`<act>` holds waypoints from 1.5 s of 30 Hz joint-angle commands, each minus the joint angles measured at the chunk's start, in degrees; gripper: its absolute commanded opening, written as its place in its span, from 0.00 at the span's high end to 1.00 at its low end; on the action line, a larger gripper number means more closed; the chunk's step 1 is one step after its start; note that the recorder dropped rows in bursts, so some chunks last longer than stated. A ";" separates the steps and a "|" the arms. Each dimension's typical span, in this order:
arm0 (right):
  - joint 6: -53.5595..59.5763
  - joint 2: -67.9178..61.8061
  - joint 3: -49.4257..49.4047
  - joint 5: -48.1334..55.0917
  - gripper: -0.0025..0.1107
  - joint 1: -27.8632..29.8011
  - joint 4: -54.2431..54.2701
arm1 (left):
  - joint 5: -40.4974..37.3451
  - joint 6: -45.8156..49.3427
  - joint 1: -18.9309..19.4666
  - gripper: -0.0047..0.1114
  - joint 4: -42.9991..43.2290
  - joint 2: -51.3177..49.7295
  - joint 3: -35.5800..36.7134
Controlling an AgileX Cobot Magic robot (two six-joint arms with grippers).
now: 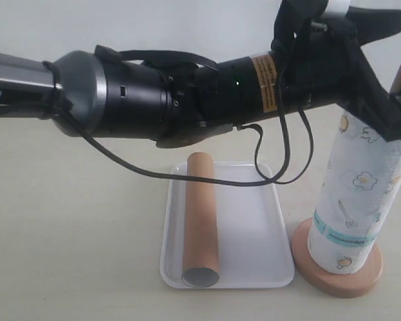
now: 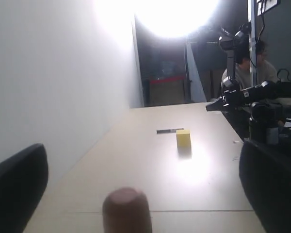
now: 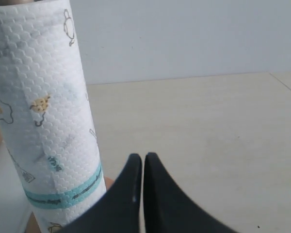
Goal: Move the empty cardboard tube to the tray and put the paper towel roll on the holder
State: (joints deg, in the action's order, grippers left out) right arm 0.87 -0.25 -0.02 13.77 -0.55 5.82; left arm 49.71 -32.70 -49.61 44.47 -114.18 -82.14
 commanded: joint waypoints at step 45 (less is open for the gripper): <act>0.13 0.25 0.02 -2.08 0.97 -0.16 -0.20 | 20.25 -63.24 40.06 0.92 55.48 59.55 2.05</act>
State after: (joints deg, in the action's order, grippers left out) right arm 0.87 -0.25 -0.02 12.07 -0.55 5.82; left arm 69.93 -91.71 -12.96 99.86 -57.07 -80.87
